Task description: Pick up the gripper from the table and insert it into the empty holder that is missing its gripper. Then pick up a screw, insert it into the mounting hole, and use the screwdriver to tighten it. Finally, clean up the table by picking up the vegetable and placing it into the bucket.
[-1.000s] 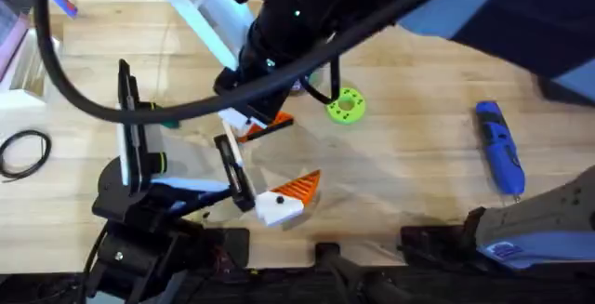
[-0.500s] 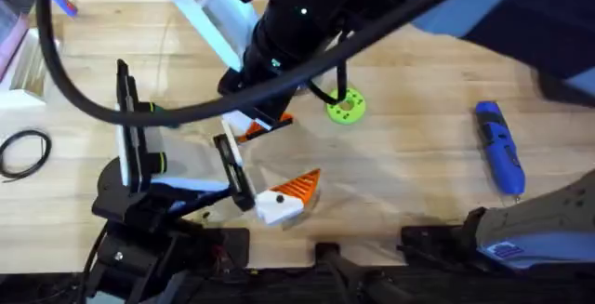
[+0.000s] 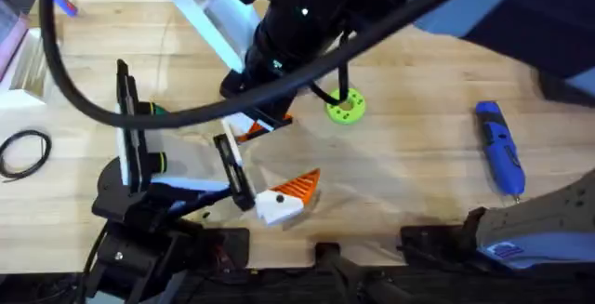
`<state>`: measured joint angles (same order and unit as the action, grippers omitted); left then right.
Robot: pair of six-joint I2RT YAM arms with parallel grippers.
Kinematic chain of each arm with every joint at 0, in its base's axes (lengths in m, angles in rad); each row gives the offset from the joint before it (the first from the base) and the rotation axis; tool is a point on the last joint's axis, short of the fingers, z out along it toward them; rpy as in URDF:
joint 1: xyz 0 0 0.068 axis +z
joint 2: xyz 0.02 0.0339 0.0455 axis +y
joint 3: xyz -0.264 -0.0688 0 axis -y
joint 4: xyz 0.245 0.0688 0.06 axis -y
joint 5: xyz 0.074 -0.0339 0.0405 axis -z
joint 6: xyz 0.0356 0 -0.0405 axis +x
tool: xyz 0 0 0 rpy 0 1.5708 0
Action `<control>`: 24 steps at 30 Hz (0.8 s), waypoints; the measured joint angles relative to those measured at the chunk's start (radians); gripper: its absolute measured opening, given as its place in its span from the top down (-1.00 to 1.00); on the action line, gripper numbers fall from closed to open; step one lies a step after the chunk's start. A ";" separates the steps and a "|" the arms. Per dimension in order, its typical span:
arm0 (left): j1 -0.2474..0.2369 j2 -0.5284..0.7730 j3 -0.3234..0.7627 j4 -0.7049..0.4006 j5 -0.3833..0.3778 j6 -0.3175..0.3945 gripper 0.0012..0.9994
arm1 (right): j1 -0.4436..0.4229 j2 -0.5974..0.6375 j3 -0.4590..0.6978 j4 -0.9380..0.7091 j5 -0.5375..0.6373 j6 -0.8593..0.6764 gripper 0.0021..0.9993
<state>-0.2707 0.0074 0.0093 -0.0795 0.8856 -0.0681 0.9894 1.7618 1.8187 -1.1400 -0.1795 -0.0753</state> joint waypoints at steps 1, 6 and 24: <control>0.000 0.000 0.000 0.000 -0.001 0.000 -0.97 | 0.000 0.000 0.000 0.000 0.000 0.000 0.99; 0.000 0.000 0.000 0.000 -0.008 0.001 -0.97 | 0.003 0.000 0.000 -0.001 0.001 -0.014 0.99; 0.000 0.000 0.000 0.001 -0.018 0.005 -0.97 | 0.022 0.001 0.000 0.044 0.062 -0.045 0.99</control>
<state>-0.2707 0.0074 0.0093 -0.0784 0.8680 -0.0628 1.0111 1.7630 1.8187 -1.0960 -0.1171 -0.1201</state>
